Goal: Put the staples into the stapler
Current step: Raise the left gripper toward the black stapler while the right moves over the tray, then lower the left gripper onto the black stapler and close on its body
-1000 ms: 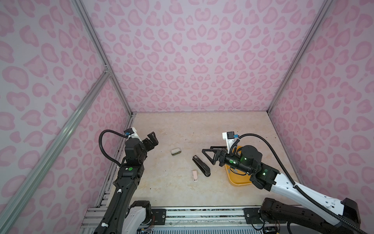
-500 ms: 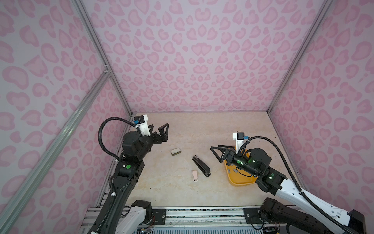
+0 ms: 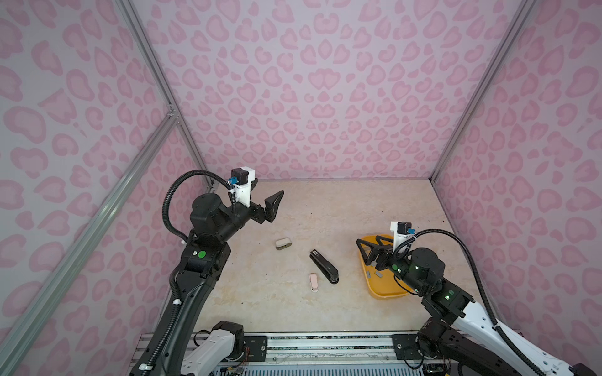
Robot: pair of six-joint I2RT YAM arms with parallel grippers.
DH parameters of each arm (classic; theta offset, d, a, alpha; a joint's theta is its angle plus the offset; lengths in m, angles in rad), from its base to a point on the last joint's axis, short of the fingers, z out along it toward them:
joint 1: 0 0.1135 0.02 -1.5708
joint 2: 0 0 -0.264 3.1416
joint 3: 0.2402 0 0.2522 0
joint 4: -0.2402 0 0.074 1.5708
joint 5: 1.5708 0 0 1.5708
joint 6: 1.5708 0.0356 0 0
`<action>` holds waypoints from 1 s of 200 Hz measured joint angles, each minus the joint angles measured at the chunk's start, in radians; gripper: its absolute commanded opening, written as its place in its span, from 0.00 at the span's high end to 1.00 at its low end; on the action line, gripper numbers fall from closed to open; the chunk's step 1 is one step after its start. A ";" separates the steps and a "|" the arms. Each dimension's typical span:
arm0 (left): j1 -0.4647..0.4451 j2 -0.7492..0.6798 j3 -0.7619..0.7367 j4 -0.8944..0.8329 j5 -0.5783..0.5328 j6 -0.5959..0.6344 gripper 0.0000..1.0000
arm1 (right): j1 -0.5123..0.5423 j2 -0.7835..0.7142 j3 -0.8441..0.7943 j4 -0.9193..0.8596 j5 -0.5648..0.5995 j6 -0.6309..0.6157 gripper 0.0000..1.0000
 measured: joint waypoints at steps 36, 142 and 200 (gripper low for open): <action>-0.015 0.048 -0.024 -0.017 0.120 0.230 0.20 | -0.129 -0.088 -0.023 -0.103 0.013 -0.154 0.02; -0.356 0.414 0.043 -0.448 0.059 0.923 0.22 | -0.223 -0.130 -0.065 -0.163 -0.020 -0.219 0.02; -0.530 0.642 0.140 -0.593 -0.088 1.094 0.30 | -0.226 -0.140 -0.070 -0.164 -0.013 -0.222 0.02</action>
